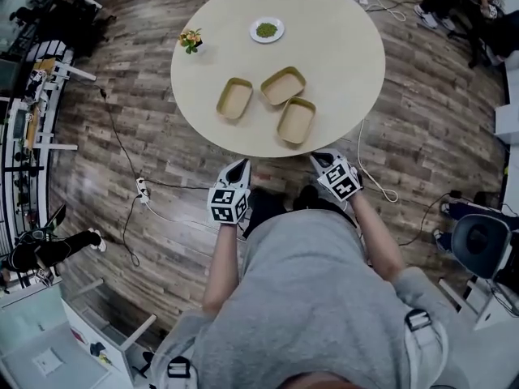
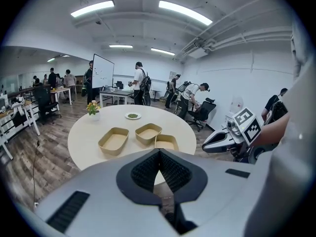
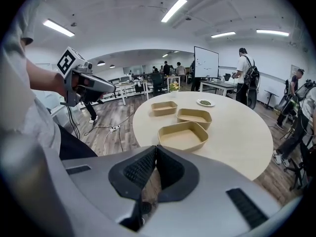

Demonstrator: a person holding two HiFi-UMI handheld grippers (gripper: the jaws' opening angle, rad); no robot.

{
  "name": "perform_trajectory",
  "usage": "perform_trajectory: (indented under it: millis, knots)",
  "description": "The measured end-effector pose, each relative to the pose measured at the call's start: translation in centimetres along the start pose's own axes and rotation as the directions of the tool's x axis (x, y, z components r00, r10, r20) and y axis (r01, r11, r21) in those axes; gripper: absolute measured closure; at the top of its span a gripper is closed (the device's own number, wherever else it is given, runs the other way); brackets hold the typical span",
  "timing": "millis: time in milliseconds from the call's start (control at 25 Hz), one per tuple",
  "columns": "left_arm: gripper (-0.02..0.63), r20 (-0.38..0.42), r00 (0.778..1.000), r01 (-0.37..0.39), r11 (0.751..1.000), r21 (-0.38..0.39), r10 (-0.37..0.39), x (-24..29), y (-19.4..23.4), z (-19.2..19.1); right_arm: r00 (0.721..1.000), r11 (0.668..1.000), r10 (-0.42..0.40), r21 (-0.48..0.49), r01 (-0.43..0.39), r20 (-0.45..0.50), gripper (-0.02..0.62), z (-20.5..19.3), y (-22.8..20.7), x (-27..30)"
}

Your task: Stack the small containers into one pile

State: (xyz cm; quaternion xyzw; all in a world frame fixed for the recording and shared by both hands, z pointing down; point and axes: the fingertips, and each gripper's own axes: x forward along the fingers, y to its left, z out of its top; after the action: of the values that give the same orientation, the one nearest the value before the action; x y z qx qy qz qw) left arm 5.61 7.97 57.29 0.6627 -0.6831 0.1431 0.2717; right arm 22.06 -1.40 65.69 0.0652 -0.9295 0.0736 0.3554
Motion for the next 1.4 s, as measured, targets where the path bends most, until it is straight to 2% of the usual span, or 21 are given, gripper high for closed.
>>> perform_trajectory:
  millis: [240,600,880,1280,1400]
  knots:
    - [0.589,0.018,1.0,0.005,1.0,-0.004,-0.005,2.0,0.0,1.1,0.999,0.997,0.037,-0.065,-0.039,-0.034,0.589,-0.5,0.3,0.7]
    - [0.589,0.018,0.997,0.069,0.998,0.013,-0.07,4.9,2.1,2.1,0.999,1.0,0.0,-0.026,-0.002,-0.054,0.589,0.0,-1.0,2.7]
    - [0.589,0.002,0.992,0.123,0.992,0.02,-0.123,6.6,4.9,2.7,0.994,0.999,-0.006,-0.052,0.001,-0.105,0.586,0.6,-0.7,5.3]
    - [0.589,-0.027,0.988,0.151,0.989,0.002,-0.151,7.3,9.1,2.3,0.983,0.997,-0.007,-0.072,-0.006,-0.182,0.557,1.7,-0.6,9.9]
    - [0.589,-0.032,0.987,0.155,0.988,0.0,-0.155,7.3,10.3,2.5,0.977,0.996,0.017,-0.079,-0.034,-0.214,0.523,1.7,0.1,10.8]
